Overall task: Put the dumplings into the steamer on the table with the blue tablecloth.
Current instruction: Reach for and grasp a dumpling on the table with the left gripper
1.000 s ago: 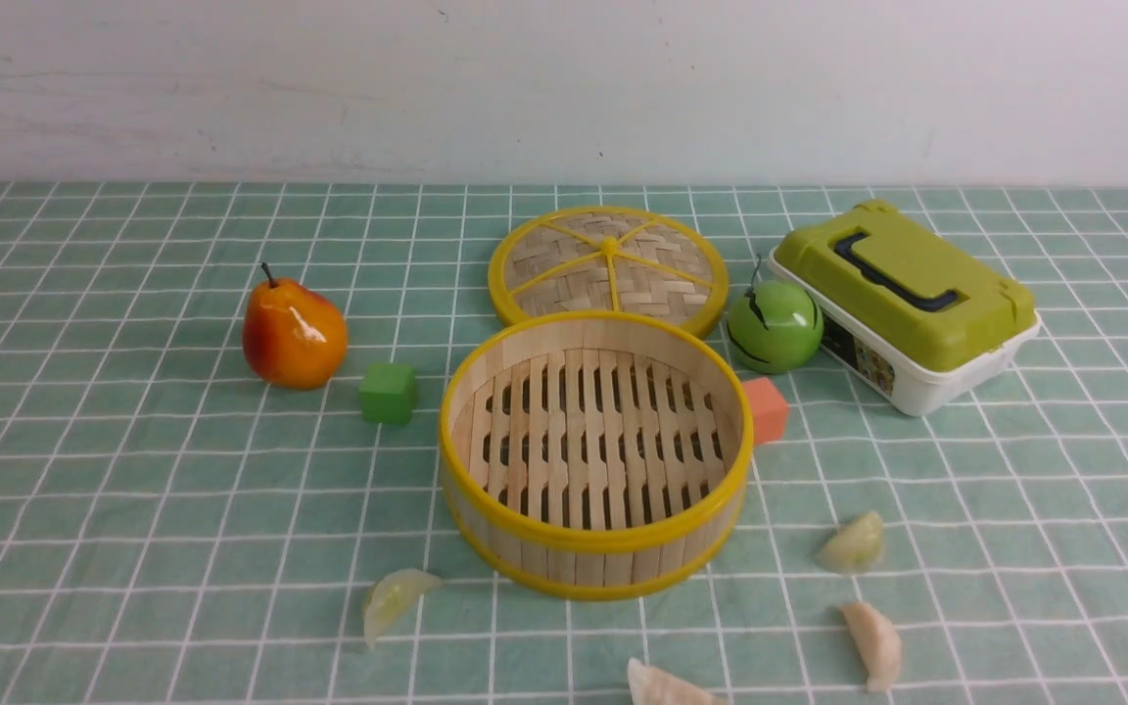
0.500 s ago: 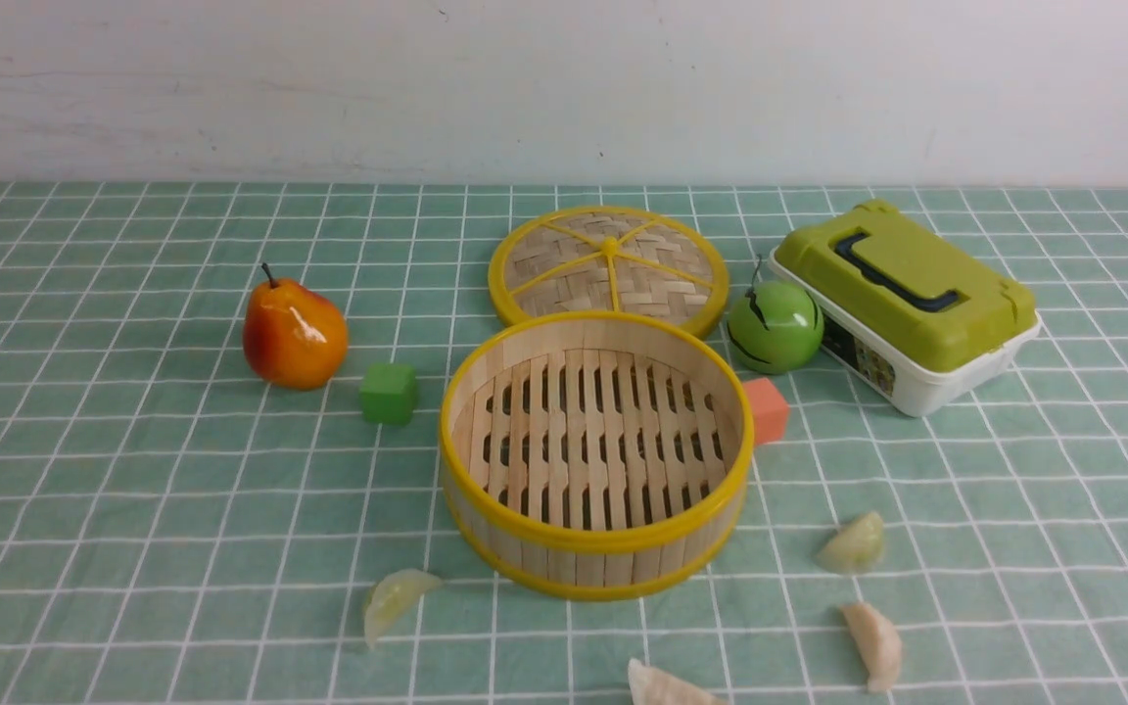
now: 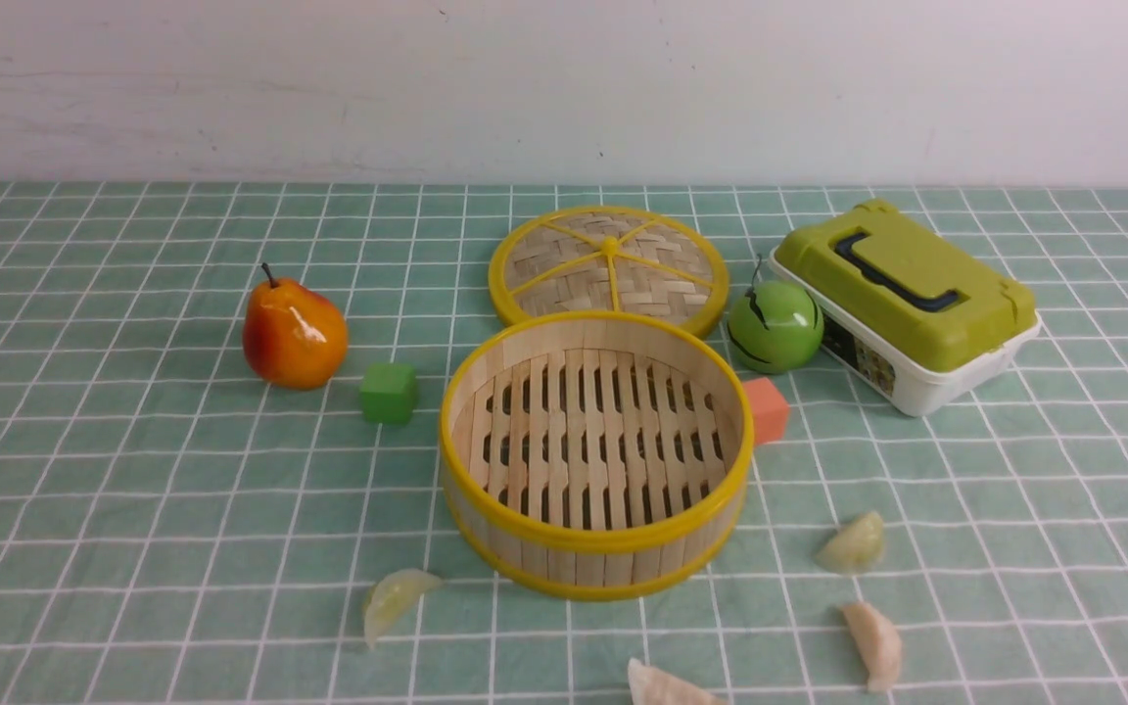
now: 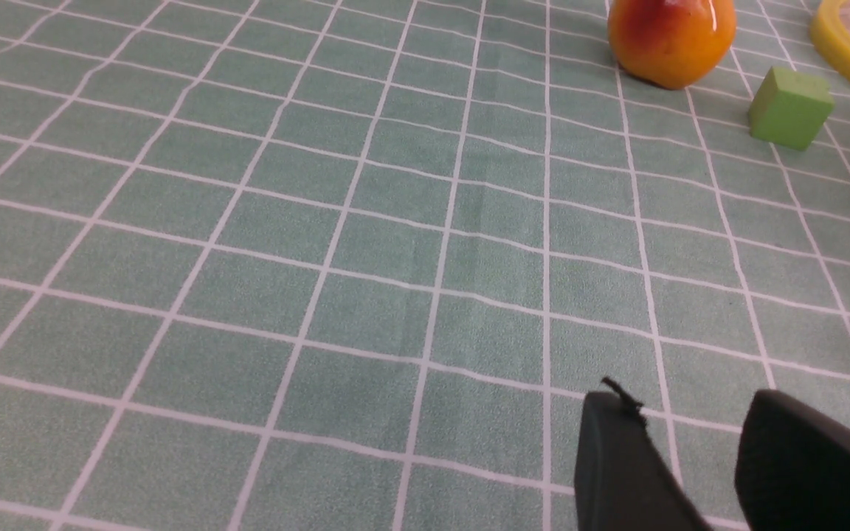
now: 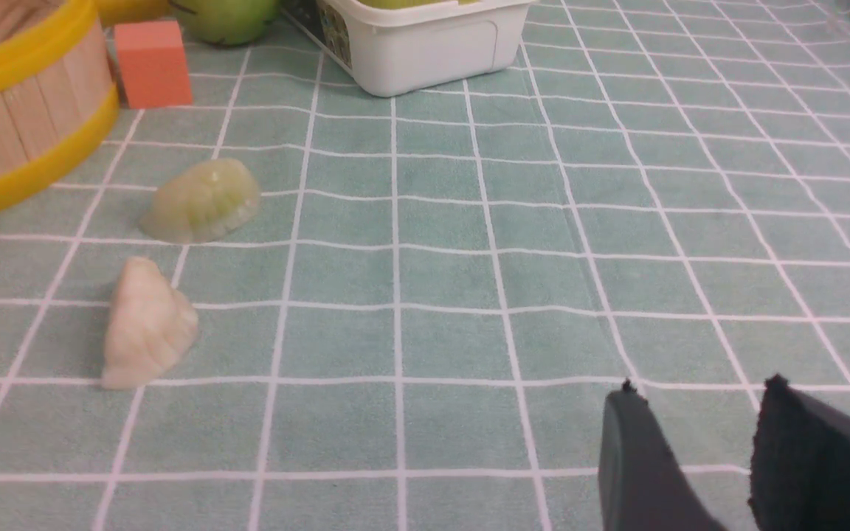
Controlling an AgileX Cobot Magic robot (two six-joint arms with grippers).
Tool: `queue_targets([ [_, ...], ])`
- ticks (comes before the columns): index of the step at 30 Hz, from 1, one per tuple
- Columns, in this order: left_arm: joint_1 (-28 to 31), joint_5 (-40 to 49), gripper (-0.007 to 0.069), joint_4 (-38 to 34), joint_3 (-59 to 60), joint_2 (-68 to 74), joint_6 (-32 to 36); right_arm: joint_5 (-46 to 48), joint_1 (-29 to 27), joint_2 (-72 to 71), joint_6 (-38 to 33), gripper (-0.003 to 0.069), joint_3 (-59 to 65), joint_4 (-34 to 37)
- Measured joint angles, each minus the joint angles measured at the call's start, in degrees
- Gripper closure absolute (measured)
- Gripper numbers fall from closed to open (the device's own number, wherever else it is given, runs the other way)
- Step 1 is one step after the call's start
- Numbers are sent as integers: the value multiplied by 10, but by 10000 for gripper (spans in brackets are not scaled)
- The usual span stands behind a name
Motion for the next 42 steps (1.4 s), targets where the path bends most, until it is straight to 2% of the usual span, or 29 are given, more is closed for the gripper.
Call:
queue_targets([
  [5, 2, -17, 387, -3, 0, 0, 0, -1, 0, 0, 0, 419, 0, 123],
  [6, 2, -22, 387, -7, 0, 0, 0, 0, 0, 0, 0, 419, 0, 130],
  [8, 2, -58, 387, -56, 0, 0, 0, 4, 0, 0, 0, 419, 0, 221],
  [11, 2, -105, 387, -185, 0, 0, -31, 10, 0, 0, 3, 419, 4, 372],
  [12, 2, -111, 387, -197, 0, 0, -36, 10, 0, 0, 4, 419, 4, 383],
  [13, 2, -131, 387, -312, 0, 0, -82, 10, 0, 0, 4, 419, 5, 464],
  [14, 2, -142, 387, -376, 0, 0, -106, 5, 0, 0, 4, 419, 5, 511],
  [16, 2, -152, 387, -450, 0, 0, -127, -3, 0, 0, 4, 419, 5, 562],
  [17, 2, -163, 387, -526, 0, 0, -148, -13, 0, 0, 4, 419, 5, 614],
  [18, 2, -171, 387, -582, 0, 0, -153, -18, 0, 0, 4, 419, 5, 638],
  [20, 2, -186, 387, -645, 0, 0, -152, -23, 0, 0, 4, 419, 5, 665],
  [26, 2, -200, 387, -739, 0, 0, -131, -47, 0, 0, -2, 419, 5, 679],
  [28, 2, -184, 387, -741, -1, 0, -119, -47, 0, 0, -17, 419, 5, 680],
  [31, 2, -110, 389, -701, -39, 0, -29, -37, 0, 0, -60, 419, -7, 682],
  [32, 2, -110, 389, -697, -43, 0, -21, -37, 0, 0, -64, 419, -10, 683],
  [34, 2, -36, 422, -618, -113, 20, 75, -28, 0, 16, -127, 428, -53, 684],
  [36, 2, 5, 457, -569, -158, 58, 100, -17, 0, 45, -167, 456, -82, 680],
  [37, 2, 61, 508, -502, -216, 119, 115, 0, 0, 94, -219, 496, -120, 666],
  [41, 2, 207, 632, -344, -357, 264, 125, 52, 0, 219, -335, 632, -223, 597],
  [42, 1, 241, 638, -306, -394, 302, 125, 75, 0, 253, -355, 660, -255, 572],
])
